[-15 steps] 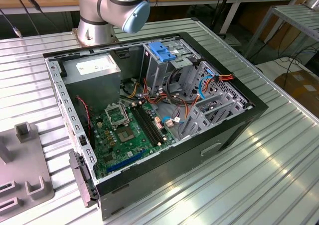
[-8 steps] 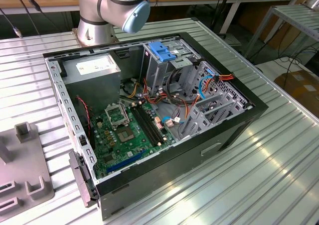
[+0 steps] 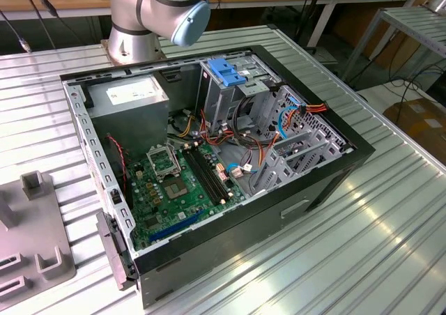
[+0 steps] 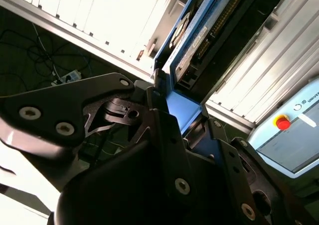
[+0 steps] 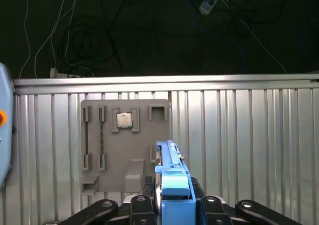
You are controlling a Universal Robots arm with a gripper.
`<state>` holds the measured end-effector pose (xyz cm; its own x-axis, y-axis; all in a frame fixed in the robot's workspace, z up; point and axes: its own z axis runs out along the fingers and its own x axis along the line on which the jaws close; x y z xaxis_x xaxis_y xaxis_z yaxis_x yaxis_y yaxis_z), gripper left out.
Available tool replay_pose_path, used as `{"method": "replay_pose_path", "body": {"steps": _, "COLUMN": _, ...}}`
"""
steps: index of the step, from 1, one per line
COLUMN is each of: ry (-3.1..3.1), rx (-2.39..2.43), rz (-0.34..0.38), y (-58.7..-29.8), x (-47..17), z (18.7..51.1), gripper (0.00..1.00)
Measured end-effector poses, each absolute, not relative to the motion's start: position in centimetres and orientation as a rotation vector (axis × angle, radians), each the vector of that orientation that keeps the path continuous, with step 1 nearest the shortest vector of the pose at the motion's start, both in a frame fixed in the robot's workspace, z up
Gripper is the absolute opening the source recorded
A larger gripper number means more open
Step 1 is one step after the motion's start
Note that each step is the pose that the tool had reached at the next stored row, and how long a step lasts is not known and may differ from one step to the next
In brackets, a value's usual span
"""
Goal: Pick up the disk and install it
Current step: 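Pick up the disk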
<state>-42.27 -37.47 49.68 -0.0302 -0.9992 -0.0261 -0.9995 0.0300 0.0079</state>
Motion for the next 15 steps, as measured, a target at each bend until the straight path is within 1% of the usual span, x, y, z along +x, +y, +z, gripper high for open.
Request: {"method": "replay_pose_path", "body": {"steps": 15, "ry": 2.245, "rx": -2.178, "rz": 0.037, "y": -37.5, "x": -39.7, "z": 49.7, "gripper": 0.37}}
